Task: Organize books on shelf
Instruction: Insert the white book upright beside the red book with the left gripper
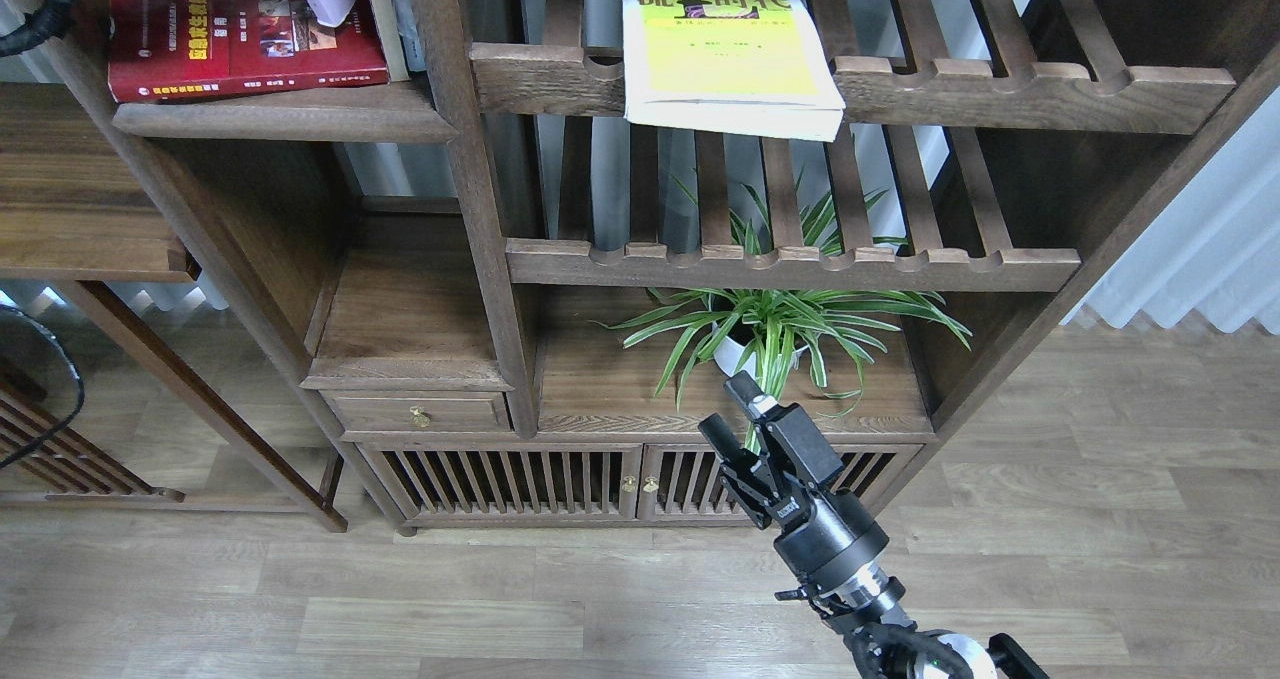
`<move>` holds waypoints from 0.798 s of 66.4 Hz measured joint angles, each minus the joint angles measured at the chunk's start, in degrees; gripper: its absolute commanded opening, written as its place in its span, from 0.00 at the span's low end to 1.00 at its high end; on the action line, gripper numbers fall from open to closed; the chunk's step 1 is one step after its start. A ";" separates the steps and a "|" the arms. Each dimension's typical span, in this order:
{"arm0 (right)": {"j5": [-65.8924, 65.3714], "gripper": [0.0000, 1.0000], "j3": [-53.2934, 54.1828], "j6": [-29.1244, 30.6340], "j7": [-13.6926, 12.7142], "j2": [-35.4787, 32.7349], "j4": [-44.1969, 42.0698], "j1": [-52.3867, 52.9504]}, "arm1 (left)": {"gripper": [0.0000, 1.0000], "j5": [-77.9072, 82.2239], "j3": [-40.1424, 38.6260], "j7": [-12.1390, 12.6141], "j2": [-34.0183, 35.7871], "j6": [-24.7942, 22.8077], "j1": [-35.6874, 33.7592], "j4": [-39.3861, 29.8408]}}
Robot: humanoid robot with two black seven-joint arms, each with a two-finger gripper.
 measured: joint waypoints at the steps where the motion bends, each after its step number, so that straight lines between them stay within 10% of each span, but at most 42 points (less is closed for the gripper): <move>1: 0.00 0.99 0.00 0.00 0.00 0.00 0.00 0.00 | 0.85 0.00 0.01 -0.05 0.00 0.00 -0.02 -0.01; 37: 0.00 0.99 -0.01 0.00 0.02 0.00 0.00 0.57 | 0.96 -2.36 -1.43 -7.44 0.28 -0.14 -0.27 -3.16; 53: 0.00 0.99 0.01 0.00 0.02 0.00 0.00 0.61 | 0.96 -3.01 -2.16 -4.39 5.29 -0.14 0.84 -12.18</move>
